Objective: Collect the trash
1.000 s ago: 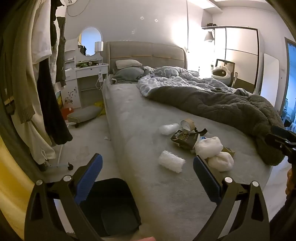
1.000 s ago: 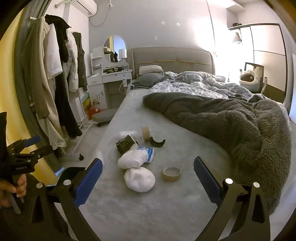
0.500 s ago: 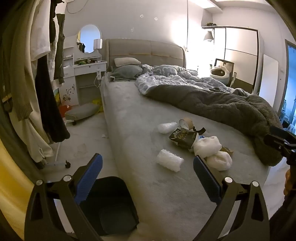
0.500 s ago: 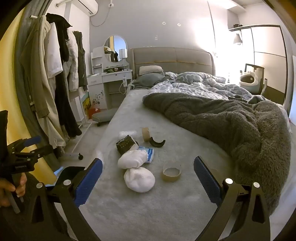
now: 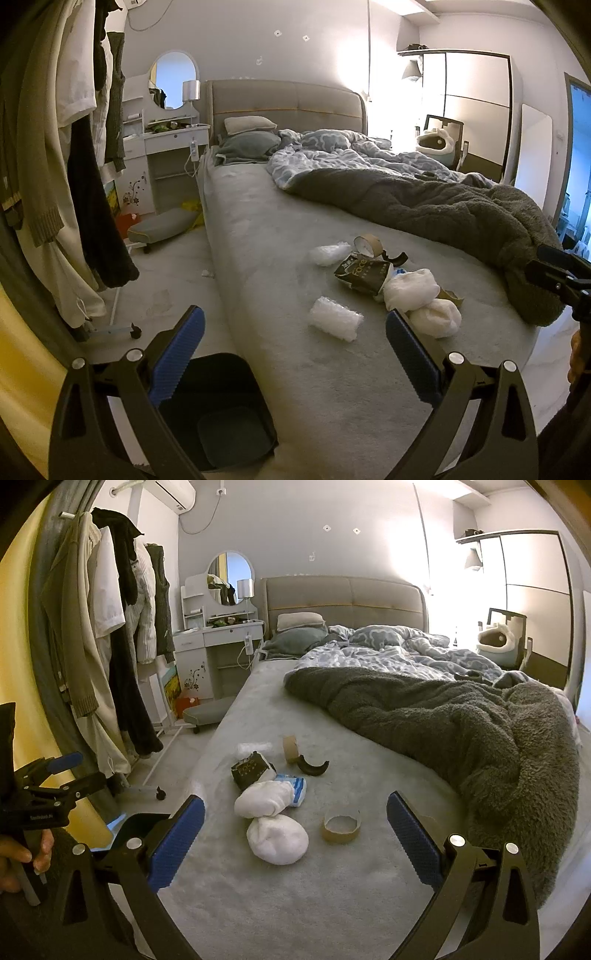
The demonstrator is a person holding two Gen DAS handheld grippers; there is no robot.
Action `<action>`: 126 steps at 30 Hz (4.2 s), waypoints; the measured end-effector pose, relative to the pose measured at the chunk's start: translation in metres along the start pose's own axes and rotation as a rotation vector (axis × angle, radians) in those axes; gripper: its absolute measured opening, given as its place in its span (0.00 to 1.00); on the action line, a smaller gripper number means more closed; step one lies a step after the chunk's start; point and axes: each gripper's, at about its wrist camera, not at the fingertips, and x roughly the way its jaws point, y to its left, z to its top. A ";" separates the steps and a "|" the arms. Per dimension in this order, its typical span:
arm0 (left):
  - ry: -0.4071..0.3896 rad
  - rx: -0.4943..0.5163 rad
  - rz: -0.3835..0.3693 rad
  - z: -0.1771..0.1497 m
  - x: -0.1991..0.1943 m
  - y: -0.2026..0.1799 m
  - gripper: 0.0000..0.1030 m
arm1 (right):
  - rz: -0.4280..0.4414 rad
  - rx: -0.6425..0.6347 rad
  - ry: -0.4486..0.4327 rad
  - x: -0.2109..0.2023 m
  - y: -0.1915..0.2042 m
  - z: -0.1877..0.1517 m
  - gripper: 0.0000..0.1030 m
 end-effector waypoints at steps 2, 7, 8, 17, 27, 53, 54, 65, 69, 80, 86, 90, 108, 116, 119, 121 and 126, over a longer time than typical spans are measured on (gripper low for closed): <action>-0.001 0.000 0.001 0.000 0.000 -0.001 0.97 | -0.001 -0.001 -0.001 0.000 0.001 -0.001 0.97; -0.001 0.001 0.003 0.000 0.000 0.000 0.97 | -0.001 -0.002 -0.001 0.000 0.001 0.000 0.97; -0.002 0.000 0.000 0.000 0.000 -0.001 0.97 | 0.000 -0.002 -0.002 0.000 0.001 0.000 0.97; -0.002 0.004 0.001 0.000 0.000 -0.002 0.97 | -0.002 -0.003 -0.002 0.000 0.000 0.000 0.97; -0.004 0.006 0.002 0.000 0.000 -0.003 0.97 | -0.002 -0.003 -0.003 0.000 -0.001 0.000 0.97; 0.006 0.015 -0.021 0.000 -0.001 -0.007 0.97 | -0.003 -0.005 -0.001 0.000 -0.001 0.000 0.97; 0.006 0.015 -0.021 0.000 -0.001 -0.007 0.97 | -0.003 -0.004 0.000 0.000 -0.002 0.000 0.97; 0.006 0.030 -0.039 0.003 -0.006 -0.012 0.97 | -0.007 -0.001 0.002 0.001 -0.004 -0.003 0.97; 0.021 0.006 -0.049 0.003 -0.005 -0.010 0.97 | -0.006 -0.004 0.003 0.001 -0.004 -0.003 0.97; 0.067 -0.020 -0.112 0.013 -0.004 -0.009 0.97 | -0.022 -0.024 0.019 -0.001 -0.010 -0.013 0.97; 0.092 0.029 -0.110 0.018 -0.002 -0.015 0.97 | -0.034 -0.003 0.051 0.001 -0.019 -0.018 0.97; 0.128 0.049 -0.146 0.018 0.001 -0.018 0.97 | -0.028 -0.011 0.069 0.000 -0.018 -0.023 0.97; 0.152 0.162 -0.237 0.011 0.041 -0.015 0.88 | 0.104 0.070 0.213 0.042 -0.008 -0.032 0.97; 0.185 0.181 -0.283 0.008 0.074 -0.014 0.77 | 0.137 0.109 0.262 0.065 -0.005 -0.038 0.97; 0.201 0.178 -0.315 0.006 0.088 -0.012 0.77 | 0.145 0.115 0.281 0.074 -0.004 -0.040 0.97; 0.208 0.189 -0.334 0.004 0.098 -0.012 0.76 | 0.150 0.119 0.293 0.080 -0.003 -0.041 0.97; 0.237 0.203 -0.381 0.002 0.118 -0.014 0.75 | 0.145 0.125 0.316 0.094 -0.003 -0.043 0.97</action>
